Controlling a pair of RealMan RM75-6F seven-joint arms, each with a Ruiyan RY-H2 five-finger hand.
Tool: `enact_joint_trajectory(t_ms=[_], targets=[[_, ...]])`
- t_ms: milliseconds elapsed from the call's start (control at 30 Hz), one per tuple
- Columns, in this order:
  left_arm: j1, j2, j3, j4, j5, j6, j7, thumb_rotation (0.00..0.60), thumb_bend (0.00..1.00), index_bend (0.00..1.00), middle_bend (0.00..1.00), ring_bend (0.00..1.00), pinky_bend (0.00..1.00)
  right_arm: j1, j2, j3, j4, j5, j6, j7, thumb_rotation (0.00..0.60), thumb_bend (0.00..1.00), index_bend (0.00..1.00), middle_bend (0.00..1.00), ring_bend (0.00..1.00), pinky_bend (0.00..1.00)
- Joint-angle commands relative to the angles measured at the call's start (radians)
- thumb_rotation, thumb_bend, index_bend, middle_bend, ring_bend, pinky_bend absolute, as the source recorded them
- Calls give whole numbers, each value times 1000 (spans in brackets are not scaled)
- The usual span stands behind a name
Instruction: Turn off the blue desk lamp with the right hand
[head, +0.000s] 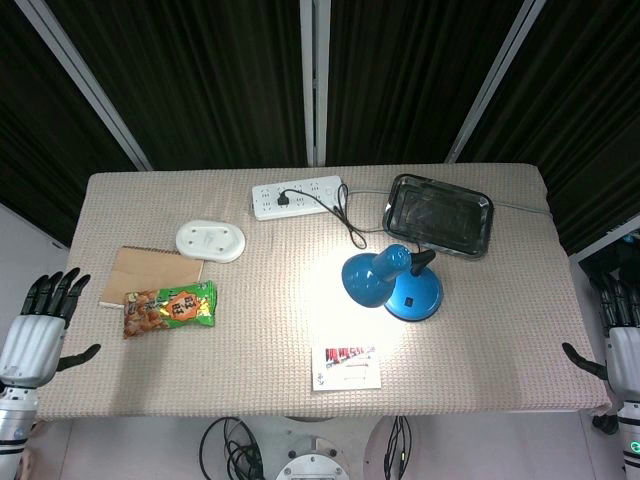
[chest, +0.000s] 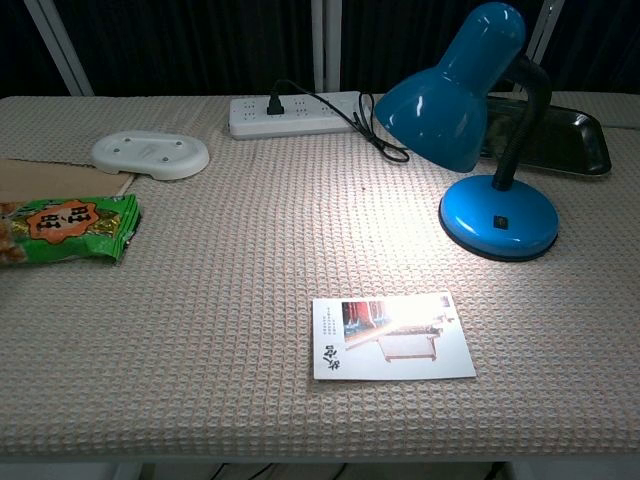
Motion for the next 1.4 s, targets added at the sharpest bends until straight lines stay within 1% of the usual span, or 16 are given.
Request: enact_joint_trajectory(t_ms=[33,400,500,533,600,633,667,700,767,833,933,1033,1167,1200,1267,1400], targets=[[2,2,0,-2,-1,2,0,600,0,0,0,0,0,0,-1,0,1,0,0,3,600,75,0,0,0,0],[2,10,-2,-4,-1,3,-5,600,0,0,0,0,0,5,-4,2,-7,6,-12,-14,600,78,0,0,0,0],[5,8,0,1,0,6,-14,600,0,0,0,0,0,10,2,3,-25,28,-37,-45,600,114,0,10,6,1],[6,6,3,3,1,6,-16,600,0,0,0,0,0,12,5,3,-30,32,-44,-56,600,130,0,54,49,50],[9,-1,7,13,1,3,-20,600,0,0,0,0,0,18,2,5,-34,24,-43,-52,600,144,0,224,225,299],[10,-4,8,18,-1,2,-22,600,0,0,0,0,0,20,-1,6,-34,19,-41,-46,600,154,0,376,385,520],[10,-7,10,23,-2,0,-26,600,0,0,0,0,0,21,-6,6,-33,11,-36,-44,600,161,0,454,462,617],[11,-8,10,25,-2,0,-28,600,0,0,0,0,0,23,-9,8,-31,5,-29,-45,600,169,0,560,560,725],[11,-9,10,29,0,2,-31,600,0,0,0,0,0,26,-19,10,-29,-11,-15,-40,600,176,0,737,717,893],[12,-7,10,29,3,7,-34,600,0,0,0,0,0,29,-30,12,-26,-22,-5,-42,600,180,0,862,826,980],[13,-3,12,27,9,7,-36,600,0,0,0,0,0,40,-34,6,-42,-24,-27,-60,600,196,0,962,916,1000],[13,-2,13,26,10,6,-35,600,0,0,0,0,0,61,-35,-5,-60,-31,-69,-90,600,266,0,999,961,1000],[13,-5,14,30,5,0,-38,600,0,0,0,0,0,99,-44,-23,-75,-36,-148,-137,600,576,0,1000,967,1000],[12,-5,14,30,4,-2,-37,600,0,0,0,0,0,115,-48,-28,-80,-34,-181,-152,600,624,0,1000,967,1000],[12,-5,13,28,2,-3,-35,600,0,0,0,0,0,147,-57,-33,-88,-22,-245,-183,600,670,0,1000,967,1000],[12,1,16,16,3,-7,-27,600,0,0,0,0,0,203,-79,-35,-114,5,-345,-270,600,678,0,1000,967,1000]])
